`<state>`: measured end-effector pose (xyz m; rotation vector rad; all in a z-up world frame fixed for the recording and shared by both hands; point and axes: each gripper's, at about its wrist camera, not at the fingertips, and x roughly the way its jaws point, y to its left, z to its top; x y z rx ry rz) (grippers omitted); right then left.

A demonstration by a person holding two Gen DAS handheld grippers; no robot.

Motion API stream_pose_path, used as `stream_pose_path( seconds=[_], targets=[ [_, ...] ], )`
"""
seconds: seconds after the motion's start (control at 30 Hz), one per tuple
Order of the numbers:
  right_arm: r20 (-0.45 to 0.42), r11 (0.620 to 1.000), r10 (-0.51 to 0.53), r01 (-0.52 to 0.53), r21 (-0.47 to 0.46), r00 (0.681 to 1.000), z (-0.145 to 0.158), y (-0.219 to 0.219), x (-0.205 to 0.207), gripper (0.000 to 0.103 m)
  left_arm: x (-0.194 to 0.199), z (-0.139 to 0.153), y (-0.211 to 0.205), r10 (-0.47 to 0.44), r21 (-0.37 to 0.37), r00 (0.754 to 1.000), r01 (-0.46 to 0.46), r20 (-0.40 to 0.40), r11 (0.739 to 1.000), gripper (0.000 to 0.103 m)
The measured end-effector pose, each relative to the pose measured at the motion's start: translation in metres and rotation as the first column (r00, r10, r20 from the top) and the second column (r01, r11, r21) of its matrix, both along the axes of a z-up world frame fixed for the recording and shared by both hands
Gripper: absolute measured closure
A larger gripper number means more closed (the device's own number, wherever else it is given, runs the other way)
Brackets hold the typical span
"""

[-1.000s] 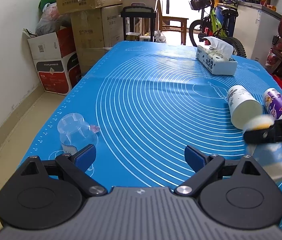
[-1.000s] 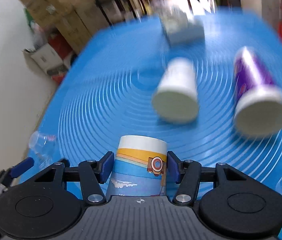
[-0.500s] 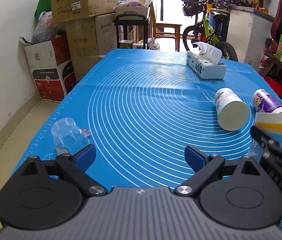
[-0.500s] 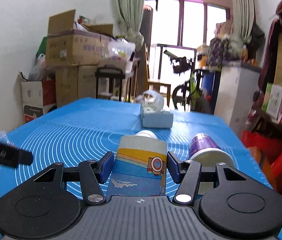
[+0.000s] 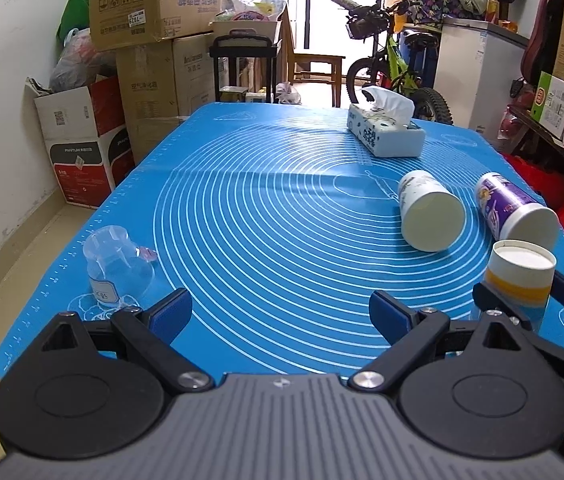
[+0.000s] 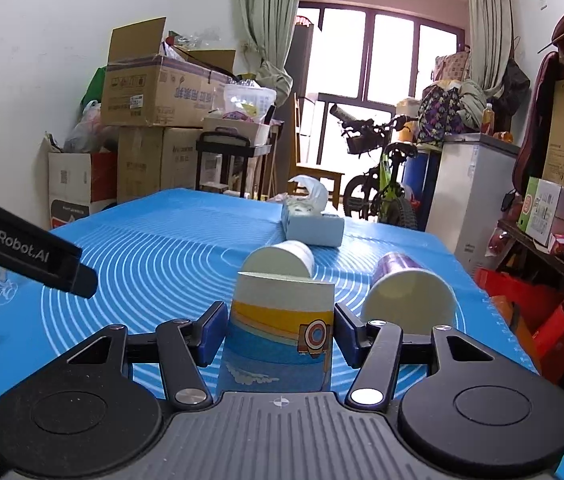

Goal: Flip cup upside down
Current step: 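Rotate the cup upright with the right gripper and lower it onto the mat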

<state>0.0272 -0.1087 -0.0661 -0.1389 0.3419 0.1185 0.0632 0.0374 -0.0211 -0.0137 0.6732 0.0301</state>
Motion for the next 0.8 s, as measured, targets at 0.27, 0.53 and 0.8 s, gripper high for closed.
stream_pose_path(
  seconds=[0.27, 0.53, 0.8],
  targets=[
    [-0.061, 1.0, -0.012, 0.014, 0.026, 0.998, -0.005, -0.009, -0.011, 0.04, -0.01, -0.001, -0.005, -0.026, -0.002, 1.0, 0.026, -0.002, 1.0, 0.008],
    [-0.072, 0.995, 0.008, -0.001, 0.095, 0.997, 0.014, -0.026, -0.031, 0.015, -0.039, 0.009, -0.015, -0.07, 0.001, 0.994, 0.07, 0.086, 0.998, 0.008],
    [-0.095, 0.994, 0.001, 0.009, 0.106, 0.995, 0.032, -0.045, -0.081, 0.008, -0.077, 0.012, -0.028, -0.125, 0.026, 0.985, 0.123, 0.117, 0.992, 0.008]
  ],
)
